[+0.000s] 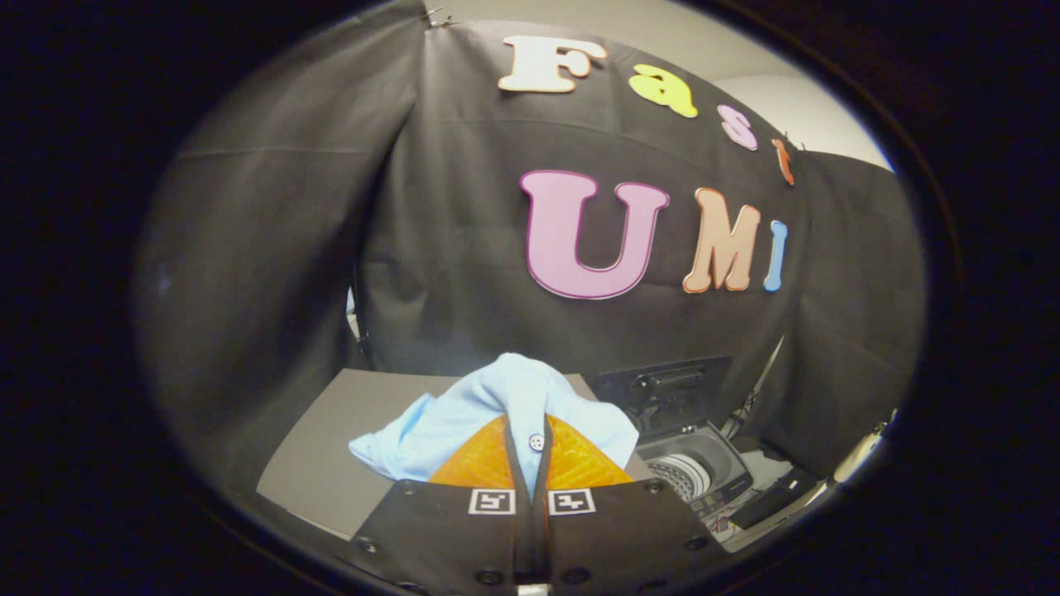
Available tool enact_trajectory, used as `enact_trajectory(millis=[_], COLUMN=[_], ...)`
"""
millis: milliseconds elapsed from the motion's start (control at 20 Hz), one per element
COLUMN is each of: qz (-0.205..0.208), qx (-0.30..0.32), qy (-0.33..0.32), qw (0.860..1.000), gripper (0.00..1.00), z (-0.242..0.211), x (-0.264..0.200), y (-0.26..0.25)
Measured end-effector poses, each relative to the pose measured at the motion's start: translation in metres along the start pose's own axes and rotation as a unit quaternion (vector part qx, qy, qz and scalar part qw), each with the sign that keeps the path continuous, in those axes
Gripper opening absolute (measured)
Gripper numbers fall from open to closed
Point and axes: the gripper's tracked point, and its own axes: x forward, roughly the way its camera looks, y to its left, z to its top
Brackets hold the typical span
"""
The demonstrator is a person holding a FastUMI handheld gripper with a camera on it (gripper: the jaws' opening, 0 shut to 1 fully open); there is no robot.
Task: Put the clothes into the washing machine and then close the washing machine lid.
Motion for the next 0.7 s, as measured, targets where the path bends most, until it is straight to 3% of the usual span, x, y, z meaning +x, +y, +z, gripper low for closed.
enact_trajectory(millis=[150, 500, 700], qz=[-0.015, -0.098, -0.102], qx=[-0.005, -0.045, -0.042], qy=[-0.039, -0.088, -0.116], qw=[0.999, 0.99, 0.987], gripper=[0.0, 0.0, 0.0], z=[0.017, 0.051, 0.06], x=[-0.006, -0.005, 0.002], y=[-0.039, -0.156, -0.194])
